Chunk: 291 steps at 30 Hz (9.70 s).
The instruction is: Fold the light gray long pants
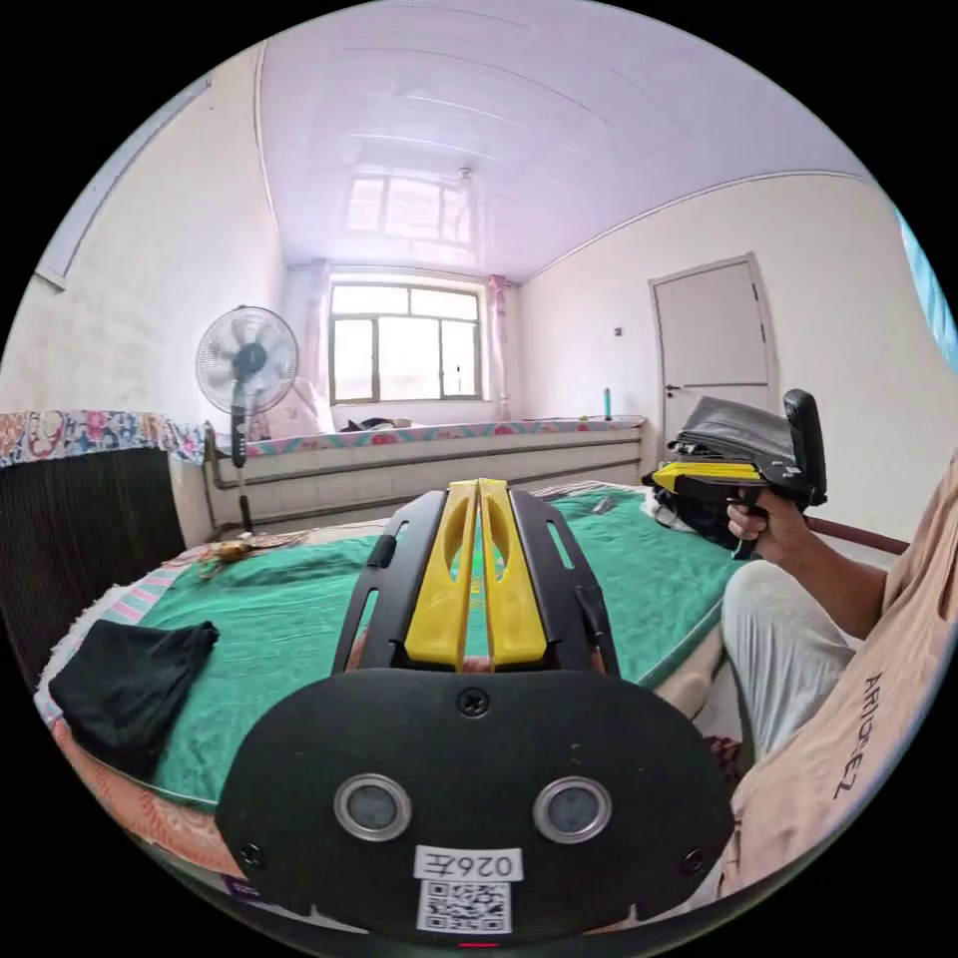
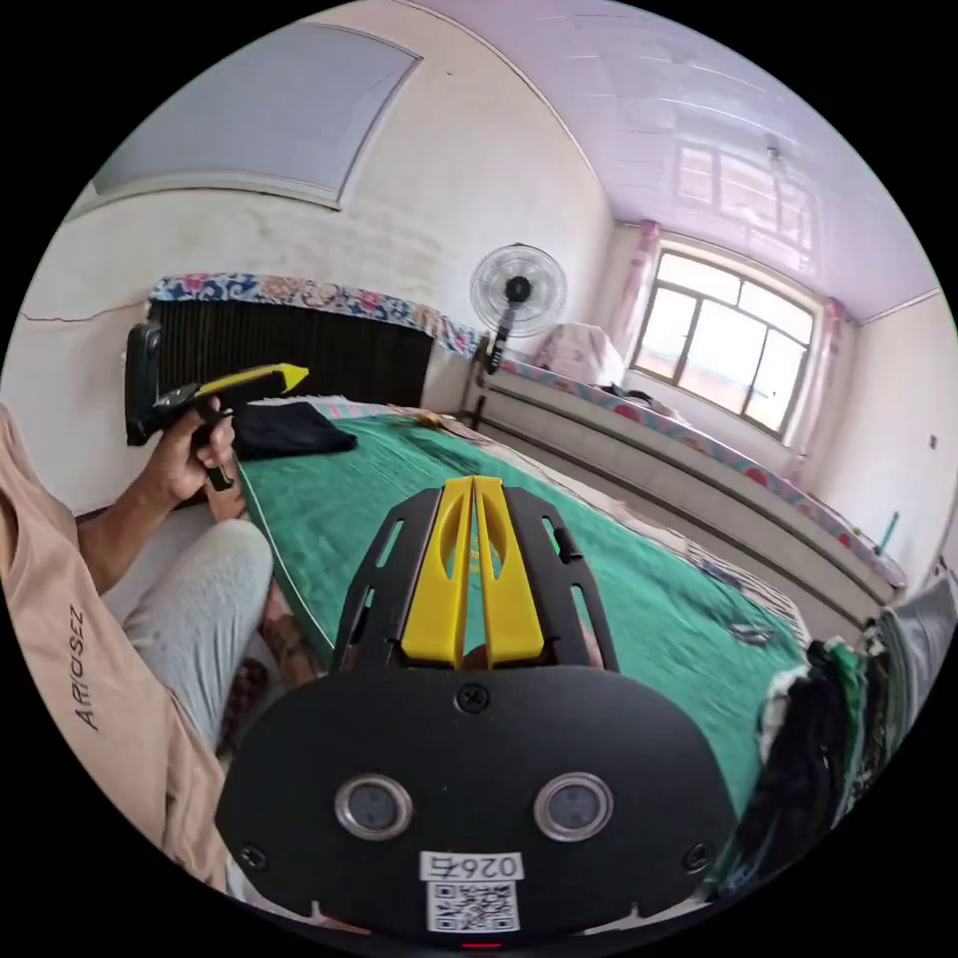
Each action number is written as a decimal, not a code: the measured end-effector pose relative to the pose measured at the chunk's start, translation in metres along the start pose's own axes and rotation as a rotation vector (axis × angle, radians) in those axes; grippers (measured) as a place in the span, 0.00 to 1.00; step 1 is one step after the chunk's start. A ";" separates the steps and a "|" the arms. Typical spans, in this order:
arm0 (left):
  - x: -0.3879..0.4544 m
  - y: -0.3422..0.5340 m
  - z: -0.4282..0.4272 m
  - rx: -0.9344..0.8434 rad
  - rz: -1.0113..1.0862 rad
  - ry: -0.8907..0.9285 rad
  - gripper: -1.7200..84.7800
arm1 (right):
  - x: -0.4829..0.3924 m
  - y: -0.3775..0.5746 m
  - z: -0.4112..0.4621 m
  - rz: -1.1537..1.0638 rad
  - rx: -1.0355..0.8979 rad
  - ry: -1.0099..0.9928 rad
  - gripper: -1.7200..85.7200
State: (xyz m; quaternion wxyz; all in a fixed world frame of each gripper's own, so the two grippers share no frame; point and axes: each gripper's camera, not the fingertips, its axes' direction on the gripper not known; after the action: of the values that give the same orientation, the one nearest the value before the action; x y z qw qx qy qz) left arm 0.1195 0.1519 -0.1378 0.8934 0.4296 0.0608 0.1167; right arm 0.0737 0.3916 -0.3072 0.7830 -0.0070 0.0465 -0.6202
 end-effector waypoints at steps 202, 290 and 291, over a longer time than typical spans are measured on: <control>-0.348 0.139 0.365 -0.637 -0.401 0.087 0.19 | 0.512 0.125 0.111 1.298 -0.189 0.056 0.04; -0.575 0.000 0.250 -0.541 -0.316 -0.167 0.02 | 0.527 0.116 0.008 0.663 -0.453 0.620 0.06; -0.570 -0.001 0.258 -0.545 -0.303 -0.140 0.03 | 0.524 0.110 0.013 0.635 -0.438 0.583 0.05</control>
State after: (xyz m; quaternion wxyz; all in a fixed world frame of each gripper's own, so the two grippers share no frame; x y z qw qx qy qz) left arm -0.3766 -0.1917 0.0265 0.9848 0.1676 0.0288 -0.0358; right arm 0.3000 -0.0933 -0.3354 0.8681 0.0166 0.3934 -0.3023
